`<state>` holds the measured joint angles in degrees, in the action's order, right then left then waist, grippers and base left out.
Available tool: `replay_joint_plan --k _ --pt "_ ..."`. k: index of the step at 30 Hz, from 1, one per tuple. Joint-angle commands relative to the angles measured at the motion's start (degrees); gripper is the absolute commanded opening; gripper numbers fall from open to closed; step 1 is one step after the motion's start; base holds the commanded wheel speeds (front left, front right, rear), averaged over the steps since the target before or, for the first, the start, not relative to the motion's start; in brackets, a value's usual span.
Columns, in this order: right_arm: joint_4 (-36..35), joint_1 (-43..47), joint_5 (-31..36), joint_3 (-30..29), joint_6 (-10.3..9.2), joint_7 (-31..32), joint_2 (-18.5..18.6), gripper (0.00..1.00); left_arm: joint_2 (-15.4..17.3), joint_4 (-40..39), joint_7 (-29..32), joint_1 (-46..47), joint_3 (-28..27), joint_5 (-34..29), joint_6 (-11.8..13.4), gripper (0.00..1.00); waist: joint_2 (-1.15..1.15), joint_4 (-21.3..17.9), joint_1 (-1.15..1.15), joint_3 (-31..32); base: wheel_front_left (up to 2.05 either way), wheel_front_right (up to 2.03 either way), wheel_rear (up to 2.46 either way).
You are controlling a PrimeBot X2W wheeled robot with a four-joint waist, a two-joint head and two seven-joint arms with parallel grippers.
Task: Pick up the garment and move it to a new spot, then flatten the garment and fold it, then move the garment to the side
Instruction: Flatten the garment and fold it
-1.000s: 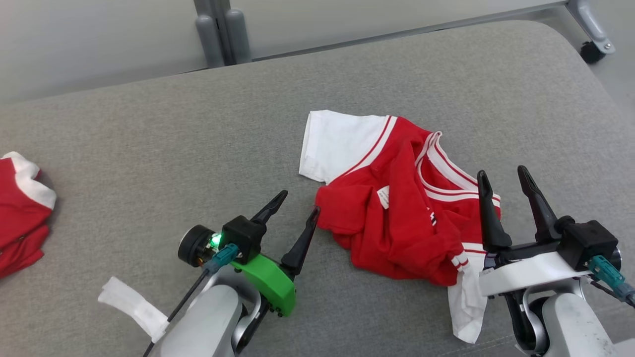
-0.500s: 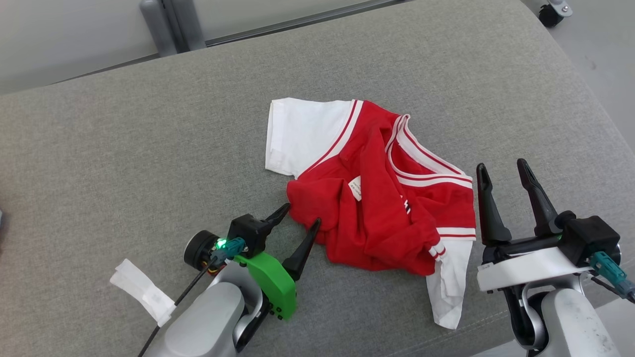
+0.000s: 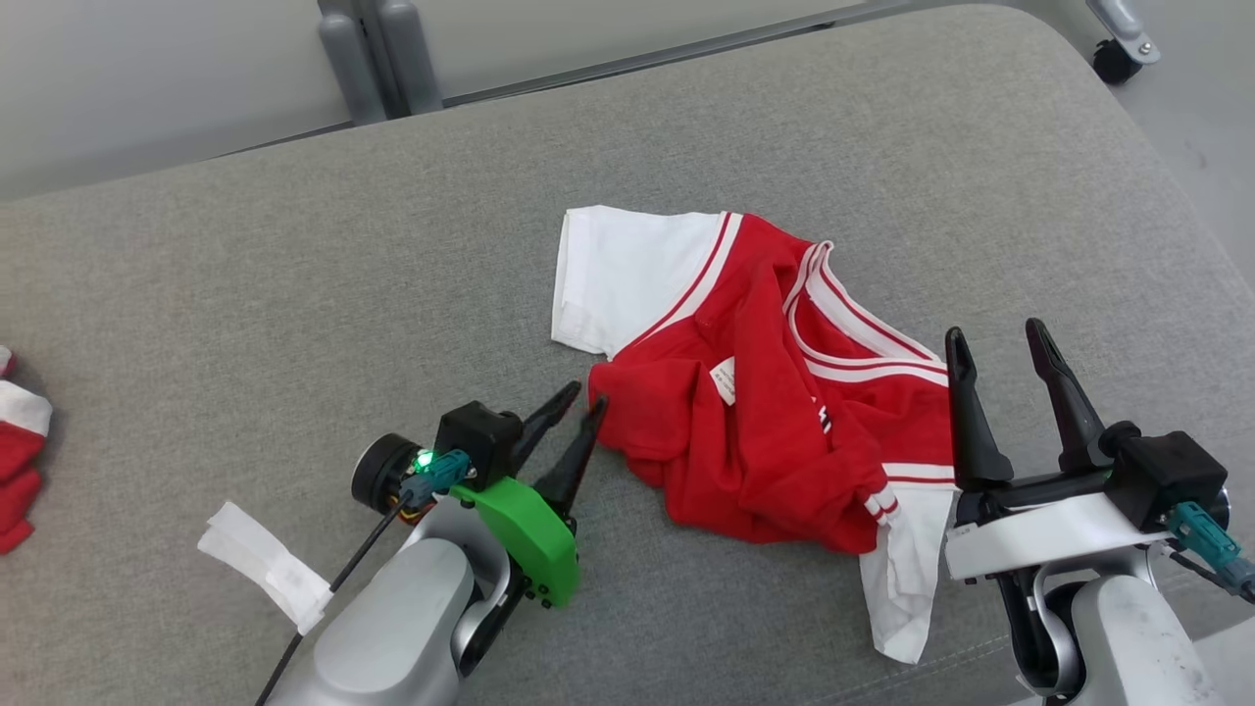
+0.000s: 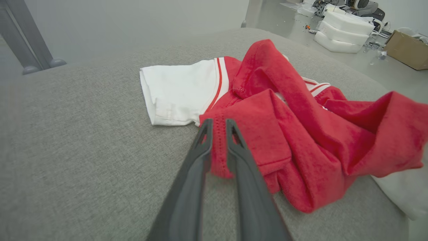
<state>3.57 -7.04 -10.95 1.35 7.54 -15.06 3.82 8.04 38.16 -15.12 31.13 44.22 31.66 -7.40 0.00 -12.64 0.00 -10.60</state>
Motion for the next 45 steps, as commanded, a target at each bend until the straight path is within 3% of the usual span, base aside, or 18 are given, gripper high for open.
replay_joint_plan --k 1,7,18,28,36,45 --pt "-0.1 0.7 0.1 0.2 -0.1 -0.2 0.0 1.0 0.1 0.0 0.0 -1.1 -0.6 -0.7 -0.1 1.0 0.0 0.7 0.0 0.5 0.0 0.0 0.0" --pt "-0.4 0.9 0.2 -0.1 -0.1 -0.2 0.1 1.0 -0.2 -2.6 0.0 -2.1 -5.1 -3.2 -0.1 1.0 0.0 1.9 0.0 1.2 0.0 0.0 0.0" --pt "-0.7 3.6 0.5 -0.8 -0.1 -0.2 0.2 1.0 1.5 -17.0 0.0 -12.6 -25.4 -12.1 2.4 1.0 0.0 7.2 0.0 4.8 0.0 0.0 0.0" --pt "-0.6 6.4 1.1 -0.7 -0.1 -0.2 0.6 1.0 1.2 -25.4 0.0 -23.8 -40.5 -16.8 1.9 1.0 0.0 11.5 0.0 8.5 0.0 0.0 0.0" --pt "-1.3 9.4 1.7 -0.3 -0.1 -0.2 1.5 1.0 -0.3 -27.6 0.0 -30.9 -45.3 -19.1 1.1 1.0 0.0 12.7 0.0 10.3 0.0 0.0 0.0" --pt "-0.6 10.7 1.3 0.3 -0.1 -0.2 2.1 1.0 -0.7 -28.4 0.0 -34.0 -45.5 -19.5 0.1 1.0 0.0 13.2 0.0 10.9 0.0 0.0 0.0"
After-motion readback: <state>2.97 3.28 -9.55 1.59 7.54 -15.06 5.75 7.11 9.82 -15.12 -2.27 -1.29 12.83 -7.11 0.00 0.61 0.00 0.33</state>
